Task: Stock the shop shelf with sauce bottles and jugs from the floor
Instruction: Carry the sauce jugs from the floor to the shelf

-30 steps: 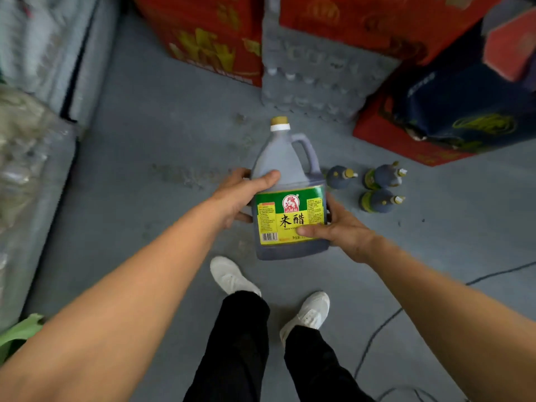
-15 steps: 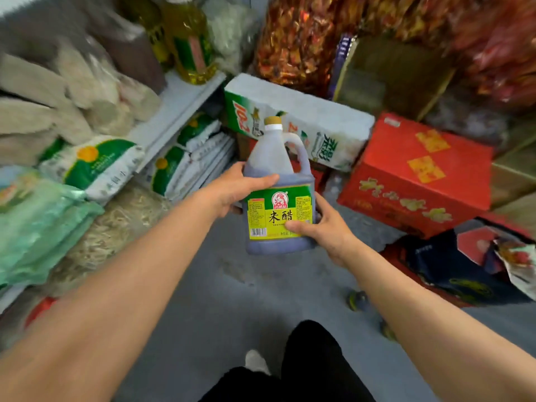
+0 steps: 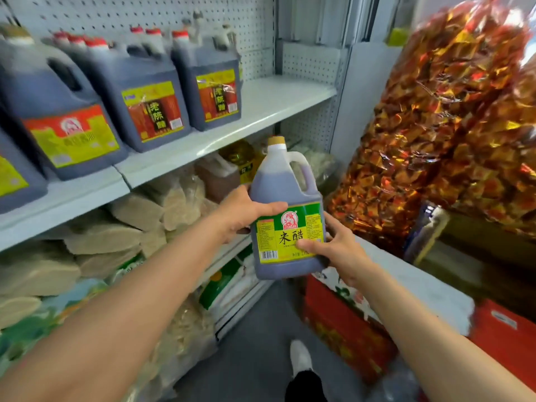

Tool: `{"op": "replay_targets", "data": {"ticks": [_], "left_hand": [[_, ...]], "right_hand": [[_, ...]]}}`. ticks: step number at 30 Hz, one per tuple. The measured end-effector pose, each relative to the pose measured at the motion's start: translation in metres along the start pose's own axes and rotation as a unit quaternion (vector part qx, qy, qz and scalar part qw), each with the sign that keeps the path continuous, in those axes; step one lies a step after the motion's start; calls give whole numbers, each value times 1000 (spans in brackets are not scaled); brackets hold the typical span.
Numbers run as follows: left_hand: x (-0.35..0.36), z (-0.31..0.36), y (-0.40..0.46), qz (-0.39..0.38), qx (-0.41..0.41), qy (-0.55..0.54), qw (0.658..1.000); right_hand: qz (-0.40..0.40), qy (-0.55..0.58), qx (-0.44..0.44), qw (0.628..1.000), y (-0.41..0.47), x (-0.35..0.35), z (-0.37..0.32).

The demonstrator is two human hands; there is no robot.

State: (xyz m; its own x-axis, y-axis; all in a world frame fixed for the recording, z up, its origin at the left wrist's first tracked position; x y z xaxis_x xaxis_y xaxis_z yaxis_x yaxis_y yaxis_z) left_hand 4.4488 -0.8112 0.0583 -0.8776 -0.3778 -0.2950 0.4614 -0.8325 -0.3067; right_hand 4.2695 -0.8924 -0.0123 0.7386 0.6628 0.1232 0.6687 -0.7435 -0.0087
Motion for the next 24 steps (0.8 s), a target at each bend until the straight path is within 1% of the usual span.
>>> {"op": "replay_targets", "data": {"ticks": [3,6,9,11,13,18,24], "left_hand": [[-28,45,78,41,18,-9,999],[-54,94,154,89,30,-18,995],[-73,137,213,132,46,-35,990],[-85,158,247,168,71,-40,982],[-96,176,272,203,93,-25,974],[-106,219,314,224,129,67,964],[-115,230,366,273,121,64,952]], "right_hand": [[-35,14,-13,999,106,-6,-21],[-52,14,-22,998,204,-13,-53],[-60,12,-44,997,286,-20,-89],[-70,6,-54,996,331,-25,-107],[-78,-2,-71,994,368,-28,-120],[-62,-26,-104,992,434,-32,-132],[-89,-81,-129,984,503,-34,-140]]}}
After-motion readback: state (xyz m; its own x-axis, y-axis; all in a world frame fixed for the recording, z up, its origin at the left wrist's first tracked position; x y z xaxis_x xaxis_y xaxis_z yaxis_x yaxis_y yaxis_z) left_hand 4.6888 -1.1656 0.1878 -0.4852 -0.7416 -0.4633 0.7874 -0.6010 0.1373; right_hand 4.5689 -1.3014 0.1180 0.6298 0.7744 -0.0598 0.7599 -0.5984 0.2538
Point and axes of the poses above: each hand's wrist, its own y-axis towards the middle knuckle, its own x-axis out of the palm, z = x × y, the point moved 6 cm from there along y, towards the middle knuckle, and after that the axes turned 4 degrees about -x, right-handed, at the moved point
